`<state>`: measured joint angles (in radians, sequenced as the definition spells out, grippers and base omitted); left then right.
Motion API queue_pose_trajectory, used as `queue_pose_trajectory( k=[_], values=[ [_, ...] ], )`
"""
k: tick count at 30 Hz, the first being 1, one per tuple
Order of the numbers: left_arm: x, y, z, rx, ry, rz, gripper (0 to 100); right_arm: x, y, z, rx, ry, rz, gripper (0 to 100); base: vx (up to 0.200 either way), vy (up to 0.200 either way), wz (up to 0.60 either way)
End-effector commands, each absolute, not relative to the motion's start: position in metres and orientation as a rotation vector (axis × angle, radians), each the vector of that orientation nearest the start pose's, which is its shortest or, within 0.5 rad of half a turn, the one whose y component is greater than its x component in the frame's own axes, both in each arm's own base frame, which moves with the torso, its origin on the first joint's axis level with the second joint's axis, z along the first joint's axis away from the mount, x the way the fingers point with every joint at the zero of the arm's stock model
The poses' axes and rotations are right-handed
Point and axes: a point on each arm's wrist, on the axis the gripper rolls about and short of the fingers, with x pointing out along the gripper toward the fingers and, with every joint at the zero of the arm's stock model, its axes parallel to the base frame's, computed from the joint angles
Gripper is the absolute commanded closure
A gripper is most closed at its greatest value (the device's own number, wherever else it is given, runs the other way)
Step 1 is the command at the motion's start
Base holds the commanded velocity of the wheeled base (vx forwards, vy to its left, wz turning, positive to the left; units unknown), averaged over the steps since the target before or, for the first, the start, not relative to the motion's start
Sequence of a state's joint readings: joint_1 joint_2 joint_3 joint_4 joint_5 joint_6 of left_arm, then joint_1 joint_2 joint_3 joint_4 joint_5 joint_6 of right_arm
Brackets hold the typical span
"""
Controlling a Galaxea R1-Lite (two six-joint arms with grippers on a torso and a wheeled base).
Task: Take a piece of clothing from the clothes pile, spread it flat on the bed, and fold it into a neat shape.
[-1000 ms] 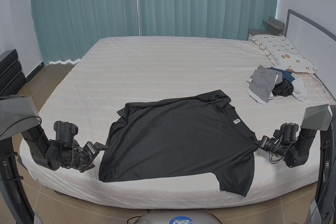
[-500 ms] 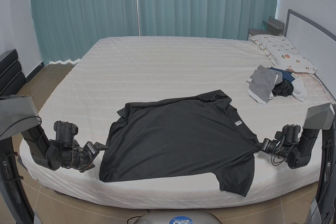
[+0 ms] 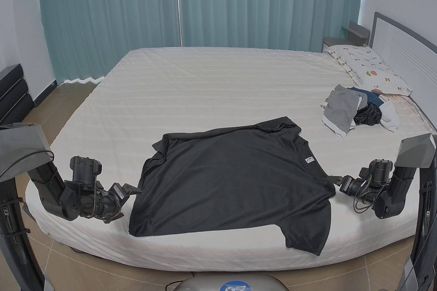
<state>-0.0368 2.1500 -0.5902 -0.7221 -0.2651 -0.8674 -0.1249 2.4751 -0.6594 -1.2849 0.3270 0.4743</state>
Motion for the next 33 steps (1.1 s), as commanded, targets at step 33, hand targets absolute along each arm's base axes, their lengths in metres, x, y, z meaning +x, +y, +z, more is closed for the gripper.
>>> queue_pose_trajectory(
  k=[33],
  values=[
    [0.316,-0.015,0.004,-0.903,0.927,0.125,0,0.352,-0.057,-0.038,0.743,0.391,0.014,0,0.0,0.073,0.0]
  ],
)
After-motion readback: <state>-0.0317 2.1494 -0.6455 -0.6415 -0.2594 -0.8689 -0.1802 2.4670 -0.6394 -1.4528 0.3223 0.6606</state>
